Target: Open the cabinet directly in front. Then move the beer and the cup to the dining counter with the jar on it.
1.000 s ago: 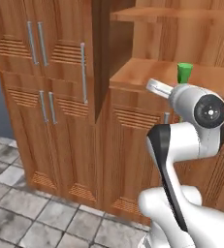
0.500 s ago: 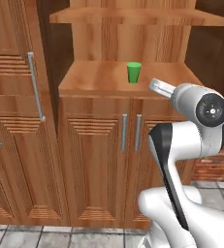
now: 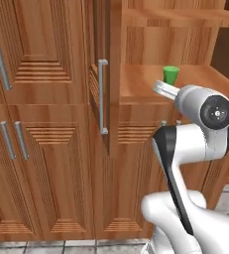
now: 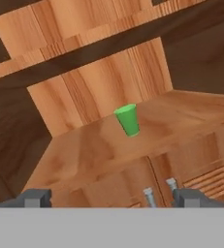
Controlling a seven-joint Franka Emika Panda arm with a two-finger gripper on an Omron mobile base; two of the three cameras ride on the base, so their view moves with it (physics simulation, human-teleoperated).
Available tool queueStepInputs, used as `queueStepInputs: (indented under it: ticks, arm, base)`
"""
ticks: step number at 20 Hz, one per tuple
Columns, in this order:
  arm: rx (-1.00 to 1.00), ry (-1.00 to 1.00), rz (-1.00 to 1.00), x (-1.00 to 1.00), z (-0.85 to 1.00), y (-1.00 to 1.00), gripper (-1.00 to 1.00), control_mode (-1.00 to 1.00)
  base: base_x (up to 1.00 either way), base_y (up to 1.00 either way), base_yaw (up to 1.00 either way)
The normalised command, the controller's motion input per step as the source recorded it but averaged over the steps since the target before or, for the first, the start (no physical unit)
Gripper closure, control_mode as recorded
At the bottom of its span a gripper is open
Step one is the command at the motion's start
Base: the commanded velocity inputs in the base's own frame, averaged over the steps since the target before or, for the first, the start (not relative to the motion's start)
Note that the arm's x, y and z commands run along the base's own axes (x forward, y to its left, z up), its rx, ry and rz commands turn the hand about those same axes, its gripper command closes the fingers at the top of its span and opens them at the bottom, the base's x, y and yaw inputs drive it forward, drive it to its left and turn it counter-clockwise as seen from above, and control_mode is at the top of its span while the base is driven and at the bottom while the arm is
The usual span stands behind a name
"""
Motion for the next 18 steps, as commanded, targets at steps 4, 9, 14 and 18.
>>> queueStepInputs:
  ticks: [4, 9, 14, 18]
  arm:
    - [0.00, 0.00, 0.00, 0.00, 0.00, 0.00, -1.00, 1.00]
    - [0.00, 0.00, 0.00, 0.00, 0.00, 0.00, -1.00, 1.00]
    - [0.00, 0.00, 0.00, 0.00, 0.00, 0.00, -1.00, 1.00]
    - [0.00, 0.00, 0.00, 0.00, 0.00, 0.00, -1.00, 1.00]
  base:
    - [0.55, 0.00, -0.03]
    - [0.51, -0.01, 0.00]
    - [0.48, -0.10, 0.00]
    - [0.47, -0.20, 0.00]
